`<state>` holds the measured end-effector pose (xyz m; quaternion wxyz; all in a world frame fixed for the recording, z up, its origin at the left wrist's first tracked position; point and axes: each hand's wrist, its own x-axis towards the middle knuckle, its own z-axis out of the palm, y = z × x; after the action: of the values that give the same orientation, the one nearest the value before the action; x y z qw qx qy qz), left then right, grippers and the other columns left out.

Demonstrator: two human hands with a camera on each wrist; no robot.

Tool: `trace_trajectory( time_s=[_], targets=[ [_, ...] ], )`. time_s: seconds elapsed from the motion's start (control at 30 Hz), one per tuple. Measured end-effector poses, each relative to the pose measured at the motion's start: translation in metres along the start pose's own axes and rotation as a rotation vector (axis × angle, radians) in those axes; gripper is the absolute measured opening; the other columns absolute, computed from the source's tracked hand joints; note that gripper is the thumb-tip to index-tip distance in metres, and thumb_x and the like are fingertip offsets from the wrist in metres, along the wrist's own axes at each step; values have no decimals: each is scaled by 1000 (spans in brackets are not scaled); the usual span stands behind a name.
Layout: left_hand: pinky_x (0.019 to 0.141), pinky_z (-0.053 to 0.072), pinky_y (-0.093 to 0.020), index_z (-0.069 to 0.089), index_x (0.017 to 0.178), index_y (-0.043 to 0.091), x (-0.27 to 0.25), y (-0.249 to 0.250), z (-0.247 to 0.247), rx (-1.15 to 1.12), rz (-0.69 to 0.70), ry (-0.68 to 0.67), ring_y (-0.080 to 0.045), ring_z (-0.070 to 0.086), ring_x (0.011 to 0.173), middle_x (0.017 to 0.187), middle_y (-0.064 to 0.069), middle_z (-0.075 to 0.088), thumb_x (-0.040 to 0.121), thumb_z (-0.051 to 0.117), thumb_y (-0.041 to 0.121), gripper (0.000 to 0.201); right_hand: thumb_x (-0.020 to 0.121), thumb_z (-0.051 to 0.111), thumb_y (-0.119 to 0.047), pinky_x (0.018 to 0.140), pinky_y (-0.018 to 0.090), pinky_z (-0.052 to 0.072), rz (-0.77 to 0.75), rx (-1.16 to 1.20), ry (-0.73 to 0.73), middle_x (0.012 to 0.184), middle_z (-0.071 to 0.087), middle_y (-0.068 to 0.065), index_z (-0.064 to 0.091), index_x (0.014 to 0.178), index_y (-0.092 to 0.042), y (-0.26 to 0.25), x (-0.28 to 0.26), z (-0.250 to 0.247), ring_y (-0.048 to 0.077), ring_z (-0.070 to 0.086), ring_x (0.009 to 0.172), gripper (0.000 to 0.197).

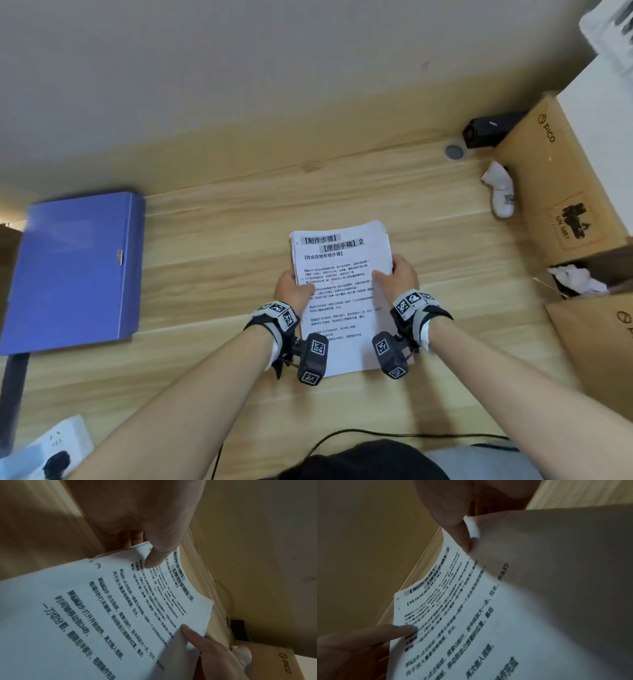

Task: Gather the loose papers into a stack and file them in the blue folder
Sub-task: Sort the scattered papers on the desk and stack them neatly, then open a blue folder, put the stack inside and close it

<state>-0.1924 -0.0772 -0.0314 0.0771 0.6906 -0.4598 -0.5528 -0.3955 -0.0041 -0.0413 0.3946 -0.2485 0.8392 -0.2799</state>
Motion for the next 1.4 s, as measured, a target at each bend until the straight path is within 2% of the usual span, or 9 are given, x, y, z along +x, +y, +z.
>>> trace_trajectory(
  time_s=[0.27, 0.43, 0.53, 0.7, 0.9, 1.0, 1.17, 1.27, 1.4],
  targets=[
    [90, 56, -47, 54, 119, 9, 0, -2, -9, 41, -9, 8, -28, 67, 98, 107, -7, 67, 82, 65, 9, 38, 80, 62, -9, 73, 29, 46, 42, -43, 28, 103, 58, -2, 47, 126, -16, -4, -4, -2, 22, 59, 88, 49],
    [89, 56, -40, 56, 120, 13, 2, -8, -32, -13, -31, 35, -26, 66, 89, 108, -12, 69, 80, 67, 15, 42, 58, 61, -22, 88, 42, 57, -7, -88, 115, 113, 60, 3, 55, 115, -21, 2, 4, 7, 25, 60, 103, 57],
    [72, 51, -28, 59, 115, 16, 0, -14, -51, -6, -8, 67, -22, 65, 82, 104, -7, 69, 80, 62, 9, 37, 70, 70, -9, 111, 37, 34, -4, -131, 223, 137, 45, 12, 45, 136, -8, -15, -15, 11, 32, 38, 131, 71],
    [80, 52, -31, 60, 116, 18, 1, -33, -91, 42, 44, 126, -23, 65, 90, 108, -4, 68, 81, 64, 9, 36, 76, 69, -2, 114, 38, 25, -114, -106, 289, 144, 38, 13, 39, 140, -5, -39, -41, 44, 31, 30, 135, 71],
    [89, 55, -42, 59, 113, 29, 12, -44, -166, 113, 157, 241, -21, 65, 99, 117, 5, 64, 78, 60, 17, 37, 81, 56, -1, 108, 34, 29, -184, -57, 194, 140, 47, 9, 46, 137, -10, -88, -76, 118, 26, 29, 136, 58],
    [97, 49, -38, 60, 117, 24, 18, -44, -209, 144, 258, 373, -19, 59, 110, 124, 3, 59, 82, 55, 7, 40, 86, 60, -9, 107, 34, 37, -209, -3, 112, 138, 52, 4, 48, 138, -15, -116, -88, 163, 22, 43, 130, 53],
    [86, 40, -25, 61, 115, 20, 34, -52, -287, 61, 340, 473, -14, 58, 112, 122, 4, 60, 86, 53, 6, 34, 92, 64, -21, 89, 29, 50, -233, 61, -62, 123, 61, -2, 51, 137, -15, -158, -103, 233, 13, 60, 102, 47],
    [96, 45, -32, 60, 114, 16, 46, -70, -334, -24, 378, 507, -21, 56, 116, 121, -2, 58, 85, 53, 4, 33, 92, 59, -10, 77, 26, 50, -237, 86, -146, 116, 64, 2, 53, 134, -11, -184, -107, 274, 15, 61, 95, 42],
    [104, 36, -33, 58, 122, 12, 59, -107, -388, 27, 293, 619, -26, 49, 124, 128, -7, 54, 86, 55, 7, 37, 94, 56, -8, 68, 18, 47, -222, 130, -256, 108, 65, 2, 54, 135, -9, -208, -111, 332, 16, 61, 88, 42]
  ],
)
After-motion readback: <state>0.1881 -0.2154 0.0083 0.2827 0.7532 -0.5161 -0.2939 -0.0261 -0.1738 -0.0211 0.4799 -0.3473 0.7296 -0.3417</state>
